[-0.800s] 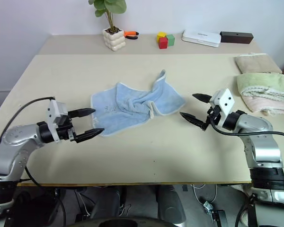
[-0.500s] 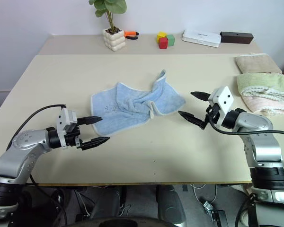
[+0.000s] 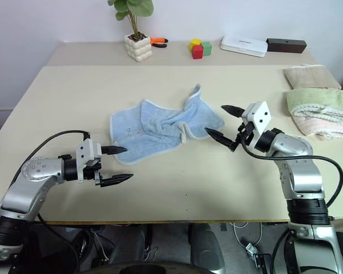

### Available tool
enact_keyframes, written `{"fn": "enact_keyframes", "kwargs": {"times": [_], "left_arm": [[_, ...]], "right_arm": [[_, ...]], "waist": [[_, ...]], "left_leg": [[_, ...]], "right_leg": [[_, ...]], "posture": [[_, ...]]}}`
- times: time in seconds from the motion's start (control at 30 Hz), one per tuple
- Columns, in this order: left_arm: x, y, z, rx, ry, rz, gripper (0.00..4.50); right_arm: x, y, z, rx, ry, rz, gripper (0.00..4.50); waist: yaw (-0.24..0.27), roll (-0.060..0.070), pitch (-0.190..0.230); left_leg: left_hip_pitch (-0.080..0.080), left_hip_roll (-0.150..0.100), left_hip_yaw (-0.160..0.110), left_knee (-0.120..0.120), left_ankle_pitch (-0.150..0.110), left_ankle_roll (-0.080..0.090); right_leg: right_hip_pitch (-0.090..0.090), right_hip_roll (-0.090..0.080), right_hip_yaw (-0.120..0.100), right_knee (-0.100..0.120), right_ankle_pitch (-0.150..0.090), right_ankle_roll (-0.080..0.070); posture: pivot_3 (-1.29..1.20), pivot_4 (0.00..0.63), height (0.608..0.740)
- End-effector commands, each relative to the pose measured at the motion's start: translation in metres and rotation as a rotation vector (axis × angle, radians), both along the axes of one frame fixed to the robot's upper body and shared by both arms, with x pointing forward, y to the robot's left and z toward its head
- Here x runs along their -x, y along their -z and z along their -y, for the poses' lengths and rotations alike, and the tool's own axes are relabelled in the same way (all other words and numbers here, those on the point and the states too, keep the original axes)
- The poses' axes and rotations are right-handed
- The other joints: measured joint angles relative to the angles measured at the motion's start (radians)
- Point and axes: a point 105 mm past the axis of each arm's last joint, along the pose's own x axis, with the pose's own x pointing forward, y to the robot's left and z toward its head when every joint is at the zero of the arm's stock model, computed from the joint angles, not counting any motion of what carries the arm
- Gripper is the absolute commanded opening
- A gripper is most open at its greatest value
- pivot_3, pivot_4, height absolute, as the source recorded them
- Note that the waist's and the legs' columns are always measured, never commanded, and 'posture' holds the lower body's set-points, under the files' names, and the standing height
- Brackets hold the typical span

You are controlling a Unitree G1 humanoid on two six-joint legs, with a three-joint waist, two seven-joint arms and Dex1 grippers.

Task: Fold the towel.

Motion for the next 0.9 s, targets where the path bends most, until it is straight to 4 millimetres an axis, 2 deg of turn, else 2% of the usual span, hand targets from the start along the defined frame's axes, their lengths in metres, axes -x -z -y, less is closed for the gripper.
{"fn": "enact_keyframes", "kwargs": {"times": [0.03, 0.17, 0.23, 0.33, 0.43, 0.53, 0.67, 0.7, 0.8, 0.9], "left_arm": [[-0.004, 0.0, 0.003, -0.01, 0.006, 0.035, 4.48], [-0.004, 0.013, 0.003, -0.04, 0.006, 0.017, 4.48], [-0.006, 0.025, 0.009, -0.078, 0.004, 0.029, 4.48], [-0.013, 0.043, 0.009, -0.133, -0.028, 0.007, 4.48], [-0.024, 0.057, -0.001, -0.166, -0.114, -0.038, 3.68], [-0.027, 0.052, 0.002, -0.125, -0.116, -0.038, 2.25], [-0.026, 0.05, -0.003, -0.126, -0.112, -0.074, 0.32], [-0.026, 0.049, -0.005, -0.122, -0.119, -0.083, 0.02], [-0.026, 0.039, -0.01, -0.061, -0.147, -0.104, 0.02], [-0.024, 0.014, -0.016, 0.064, -0.169, -0.112, 0.02]], "right_arm": [[0.005, -0.016, -0.007, -0.004, -0.011, 0.078, 4.5], [0.007, -0.02, -0.017, -0.017, -0.016, 0.091, 4.5], [0.009, -0.022, -0.017, -0.026, -0.015, 0.099, 4.5], [0.012, -0.025, -0.018, -0.029, -0.013, 0.105, 4.5], [0.013, -0.024, -0.015, -0.028, -0.001, 0.106, 4.5], [0.013, -0.021, -0.014, -0.032, 0.018, 0.104, 4.5], [0.009, -0.014, -0.009, -0.01, 0.057, 0.113, 4.5], [0.006, -0.013, -0.007, -0.006, 0.071, 0.115, 4.5], [-0.004, -0.007, 0.0, 0.057, 0.117, 0.128, 4.5], [-0.012, 0.006, 0.007, 0.166, 0.133, 0.147, 4.5]], "waist": [[0.0, 0.0, 0.0], [0.0, 0.0, 0.0], [-0.001, 0.0, 0.0], [0.006, 0.001, -0.001], [0.011, 0.002, -0.002], [0.004, 0.002, -0.002], [-0.005, 0.003, -0.003], [-0.007, 0.003, -0.003], [-0.016, 0.003, -0.003], [-0.028, 0.003, -0.002]], "left_leg": [[0.0, 0.0, 0.0, 0.0, 0.0, 0.0], [0.0, 0.0, 0.0, 0.0, 0.0, 0.0], [0.0, 0.0, 0.0, 0.0, 0.0, 0.0], [0.0, 0.0, 0.0, 0.0, 0.0, 0.0], [0.004, -0.001, 0.0, 0.0, 0.0, 0.0], [0.014, -0.001, 0.0, -0.001, 0.0, 0.0], [0.015, 0.0, 0.0, -0.002, 0.0, 0.0], [0.015, 0.0, 0.0, -0.002, 0.0, 0.0], [0.015, 0.001, 0.0, -0.002, 0.0, 0.0], [0.015, 0.001, 0.0, -0.002, 0.0, 0.0]], "right_leg": [[0.0, 0.0, 0.0, 0.0, 0.0, 0.0], [0.0, 0.0, 0.0, 0.0, 0.0, 0.0], [0.0, 0.0, 0.0, 0.0, 0.0, 0.0], [0.0, 0.0, 0.0, 0.0, 0.0, 0.0], [0.005, -0.001, 0.0, -0.001, 0.0, 0.0], [0.014, -0.001, 0.0, -0.002, -0.002, -0.003], [0.014, 0.0, 0.0, -0.001, -0.003, -0.004], [0.014, 0.001, 0.0, -0.001, -0.003, -0.004], [0.014, 0.001, 0.0, -0.001, -0.003, -0.004], [0.013, 0.001, 0.0, 0.001, -0.003, -0.004]], "posture": [[0.0, 0.15, 0.74], [0.0, 0.15, 0.74], [0.0, 0.15, 0.74], [0.0, 0.15, 0.74], [0.0, 0.15, 0.74], [0.0, 0.15, 0.74], [0.0, 0.15, 0.74], [0.0, 0.15, 0.74], [0.0, 0.15, 0.74], [0.0, 0.15, 0.74]]}}
